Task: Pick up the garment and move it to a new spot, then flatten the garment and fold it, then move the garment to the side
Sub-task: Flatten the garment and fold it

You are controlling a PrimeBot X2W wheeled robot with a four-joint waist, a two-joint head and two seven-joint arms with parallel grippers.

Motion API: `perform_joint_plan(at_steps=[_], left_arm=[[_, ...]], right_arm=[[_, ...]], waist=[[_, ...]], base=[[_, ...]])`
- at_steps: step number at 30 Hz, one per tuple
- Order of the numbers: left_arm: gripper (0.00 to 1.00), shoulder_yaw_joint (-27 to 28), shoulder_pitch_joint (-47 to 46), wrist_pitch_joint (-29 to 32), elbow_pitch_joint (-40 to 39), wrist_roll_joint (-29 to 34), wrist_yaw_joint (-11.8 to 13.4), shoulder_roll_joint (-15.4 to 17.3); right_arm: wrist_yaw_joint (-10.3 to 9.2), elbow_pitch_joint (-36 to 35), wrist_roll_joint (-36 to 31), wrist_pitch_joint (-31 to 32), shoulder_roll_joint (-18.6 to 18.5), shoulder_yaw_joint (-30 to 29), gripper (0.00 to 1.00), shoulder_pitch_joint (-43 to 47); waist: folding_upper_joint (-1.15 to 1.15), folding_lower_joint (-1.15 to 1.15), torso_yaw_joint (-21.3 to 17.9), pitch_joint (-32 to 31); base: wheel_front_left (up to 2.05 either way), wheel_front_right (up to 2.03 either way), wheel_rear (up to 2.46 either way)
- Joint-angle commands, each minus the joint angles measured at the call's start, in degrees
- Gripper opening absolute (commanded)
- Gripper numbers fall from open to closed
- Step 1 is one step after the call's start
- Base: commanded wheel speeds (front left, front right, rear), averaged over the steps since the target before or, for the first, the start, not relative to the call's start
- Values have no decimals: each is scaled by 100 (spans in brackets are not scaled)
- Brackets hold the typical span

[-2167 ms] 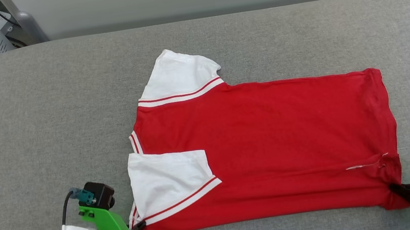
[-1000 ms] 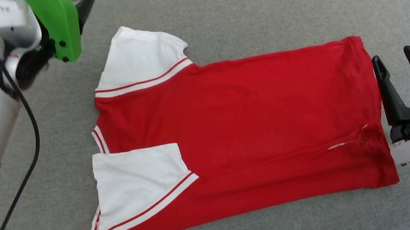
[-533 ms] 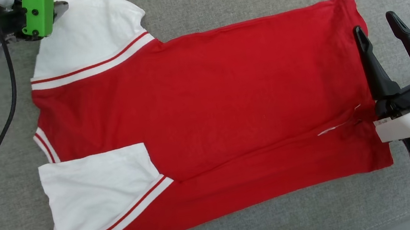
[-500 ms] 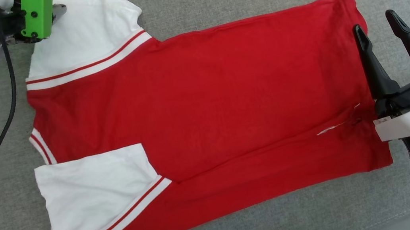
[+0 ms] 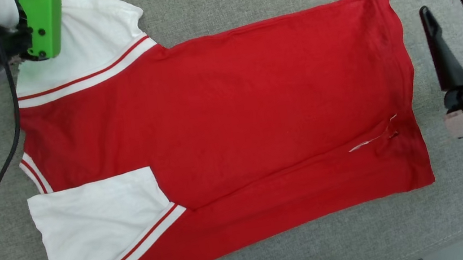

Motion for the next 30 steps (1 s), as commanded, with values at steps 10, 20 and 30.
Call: perform_joint_plan(at_steps=[10, 20, 30], left_arm=[[0, -383, 681, -1345, -988, -101, -17, 200], [0, -532, 920, -2144, -1755, 168, 17, 207], [0, -553, 761, -2277, -2230, 398, 181, 149]], right_arm=[[-4, 53, 587, 1983, -1393, 397, 100, -1038], [-4, 752, 2269, 5395, -2452, 1469, 100, -2026], [-4, 1948, 2336, 6177, -2132, 1848, 100, -2635]], waist=[[0, -1, 740, -912], [0, -1, 1257, -956], [0, -1, 1541, -551]], base=[[0, 0, 0], [0, 0, 0], [0, 0, 0]])
